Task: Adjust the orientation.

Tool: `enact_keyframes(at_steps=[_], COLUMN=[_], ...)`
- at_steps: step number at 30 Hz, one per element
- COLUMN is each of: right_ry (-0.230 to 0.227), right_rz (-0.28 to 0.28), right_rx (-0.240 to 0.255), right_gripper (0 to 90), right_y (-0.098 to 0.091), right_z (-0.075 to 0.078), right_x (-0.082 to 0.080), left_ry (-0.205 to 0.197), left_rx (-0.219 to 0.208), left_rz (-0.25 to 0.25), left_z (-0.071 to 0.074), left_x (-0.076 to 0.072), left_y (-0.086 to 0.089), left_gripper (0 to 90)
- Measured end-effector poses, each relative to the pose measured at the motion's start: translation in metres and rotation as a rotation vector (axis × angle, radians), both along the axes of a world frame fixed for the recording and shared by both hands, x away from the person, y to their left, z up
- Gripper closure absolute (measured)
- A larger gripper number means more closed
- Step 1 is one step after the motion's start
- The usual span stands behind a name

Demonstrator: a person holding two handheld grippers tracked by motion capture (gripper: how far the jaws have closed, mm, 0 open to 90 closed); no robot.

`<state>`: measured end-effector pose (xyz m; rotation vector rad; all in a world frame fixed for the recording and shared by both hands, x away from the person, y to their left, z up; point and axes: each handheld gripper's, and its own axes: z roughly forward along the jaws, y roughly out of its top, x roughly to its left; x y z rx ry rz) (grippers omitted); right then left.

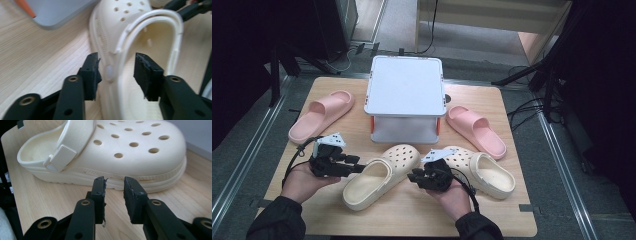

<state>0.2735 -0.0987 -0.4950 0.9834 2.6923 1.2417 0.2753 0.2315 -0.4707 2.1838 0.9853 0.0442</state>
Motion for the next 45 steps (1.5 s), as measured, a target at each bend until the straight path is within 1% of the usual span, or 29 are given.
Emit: enact_keyframes(at_steps=[1,2,3,4,5,7,10,11,14,16,17,19,23,24,26,29,30,32,33,35,37,41,45], right_ry=[0.0,0.0,0.007,0.009,0.016,0.017,0.016,0.014,0.016,0.019,0.023,0.02,0.02,0.02,0.021,0.023,0.022,0.023,0.015,0.017,0.009,0.004,-0.008], right_rz=[0.0,0.002,0.012,0.013,0.022,0.027,0.039,0.042,0.045,0.045,0.045,0.049,0.056,0.056,0.052,0.045,0.031,0.018,0.018,0.012,0.013,0.004,-0.003], right_rx=[0.0,-0.004,-0.009,-0.016,-0.024,-0.037,-0.047,-0.048,-0.046,-0.045,-0.047,-0.048,-0.054,-0.054,-0.062,-0.065,-0.067,-0.068,-0.068,-0.07,-0.073,-0.079,-0.09], right_gripper=[71.8,72.1,72.9,73.0,73.0,73.0,72.7,72.6,71.6,71.1,70.4,70.8,71.0,71.0,70.4,69.8,69.2,68.8,68.8,68.8,69.1,69.1,69.1], right_y=[0.0,0.001,0.003,0.005,0.008,0.01,0.014,0.015,0.016,0.016,0.017,0.018,0.018,0.018,0.018,0.018,0.017,0.017,0.017,0.017,0.017,0.02,0.023], right_z=[0.0,-0.001,-0.002,-0.003,-0.006,-0.008,-0.01,-0.01,-0.011,-0.011,-0.011,-0.011,-0.01,-0.01,-0.01,-0.009,-0.009,-0.008,-0.009,-0.008,-0.008,-0.008,-0.007], right_x=[0.0,0.0,0.0,0.0,0.0,0.0,0.002,0.003,0.005,0.006,0.007,0.009,0.012,0.012,0.013,0.017,0.019,0.021,0.023,0.024,0.026,0.028,0.031], left_ry=[0.0,0.018,0.017,0.02,0.015,0.016,0.024,0.03,0.035,0.037,0.048,0.057,0.051,0.051,0.074,0.09,0.094,0.098,0.092,0.092,0.103,0.111,0.114], left_rx=[0.0,0.007,0.016,0.018,0.024,0.028,0.032,0.034,0.036,0.03,0.022,0.01,0.004,0.004,-0.008,-0.018,-0.02,-0.021,-0.014,-0.014,-0.019,-0.034,-0.037], left_rz=[0.0,0.008,0.016,0.014,0.02,0.018,0.018,0.018,0.025,0.03,0.033,0.052,0.068,0.068,0.06,0.051,0.045,0.033,0.032,0.034,0.043,0.049,0.04], left_z=[0.0,-0.003,-0.005,-0.007,-0.009,-0.013,-0.015,-0.018,-0.022,-0.022,-0.023,-0.025,-0.024,-0.024,-0.025,-0.026,-0.026,-0.026,-0.025,-0.025,-0.025,-0.025,-0.024], left_x=[0.0,0.002,0.002,0.002,0.002,0.002,0.003,0.003,0.001,0.001,0.001,-0.001,-0.005,-0.005,-0.007,-0.011,-0.012,-0.015,-0.016,-0.017,-0.018,-0.022,-0.026], left_y=[0.0,0.002,0.003,0.004,0.006,0.008,0.01,0.01,0.009,0.009,0.01,0.011,0.01,0.01,0.008,0.005,0.003,-0.002,-0.003,-0.004,-0.006,-0.006,-0.01], left_gripper=[54.2,54.2,54.1,54.9,57.3,59.4,61.3,61.6,63.2,62.9,62.9,63.2,66.7,66.8,66.7,66.6,66.4,66.2,66.6,66.8,67.0,67.5,68.2])
